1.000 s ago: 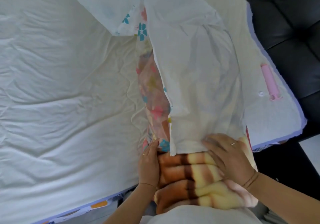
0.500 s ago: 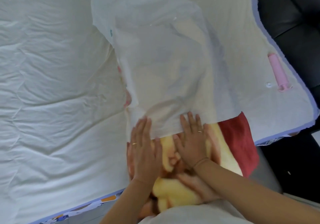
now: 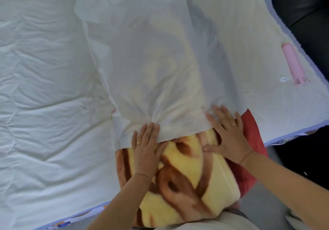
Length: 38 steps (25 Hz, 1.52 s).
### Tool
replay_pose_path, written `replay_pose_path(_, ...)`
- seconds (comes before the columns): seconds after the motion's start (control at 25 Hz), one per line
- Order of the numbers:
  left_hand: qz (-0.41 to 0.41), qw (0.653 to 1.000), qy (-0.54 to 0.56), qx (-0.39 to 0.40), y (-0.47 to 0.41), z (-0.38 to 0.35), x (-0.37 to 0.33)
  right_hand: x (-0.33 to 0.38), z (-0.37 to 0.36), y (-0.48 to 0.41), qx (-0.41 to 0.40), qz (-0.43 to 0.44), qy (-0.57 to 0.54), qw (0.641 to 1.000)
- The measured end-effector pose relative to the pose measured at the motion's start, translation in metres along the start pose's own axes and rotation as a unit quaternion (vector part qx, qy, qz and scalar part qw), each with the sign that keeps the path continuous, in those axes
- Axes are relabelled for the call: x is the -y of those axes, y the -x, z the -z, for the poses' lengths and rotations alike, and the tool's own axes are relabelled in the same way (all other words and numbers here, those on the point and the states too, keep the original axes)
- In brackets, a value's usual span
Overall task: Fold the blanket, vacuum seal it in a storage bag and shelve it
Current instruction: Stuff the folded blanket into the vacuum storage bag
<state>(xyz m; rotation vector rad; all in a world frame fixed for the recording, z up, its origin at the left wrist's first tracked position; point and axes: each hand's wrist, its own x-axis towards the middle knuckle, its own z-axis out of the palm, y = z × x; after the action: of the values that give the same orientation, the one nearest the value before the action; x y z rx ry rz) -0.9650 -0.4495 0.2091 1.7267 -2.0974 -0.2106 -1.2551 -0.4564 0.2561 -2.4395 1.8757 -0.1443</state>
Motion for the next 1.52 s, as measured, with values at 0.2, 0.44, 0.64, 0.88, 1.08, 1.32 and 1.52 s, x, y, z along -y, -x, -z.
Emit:
replay_pose_path(0.2,-0.042,0.994,0.019,-0.102,0.002,-0.005,-0.012,-0.020,-0.014,-0.022,-0.136,0.049,-0.024,0.989)
replay_pose_path(0.44,-0.032,0.995,0.065,-0.063,0.047,0.023,-0.030,-0.017,-0.007,0.039,-0.135,0.118,-0.067,0.981)
replay_pose_path(0.64,0.043,0.994,0.063,0.075,0.045,0.015,-0.045,-0.064,0.000,0.026,-0.021,-0.383,-0.355,0.852)
replay_pose_path(0.88,0.141,0.986,0.062,0.059,0.031,0.029,-0.027,0.005,-0.007,-0.018,0.040,-0.341,-0.527,0.777)
replay_pose_path(1.08,0.233,0.965,0.101,-0.060,-0.003,0.083,-0.010,0.123,0.000,-0.051,0.103,-0.273,-0.362,0.885)
replay_pose_path(1.32,0.132,0.989,0.069,0.010,-0.017,0.135,0.047,0.294,0.014,-0.087,0.215,-0.002,-0.165,0.963)
replay_pose_path(1.52,0.096,0.989,0.071,0.092,0.017,0.145,0.103,0.269,0.028,-0.025,-0.047,-0.021,-0.175,0.983)
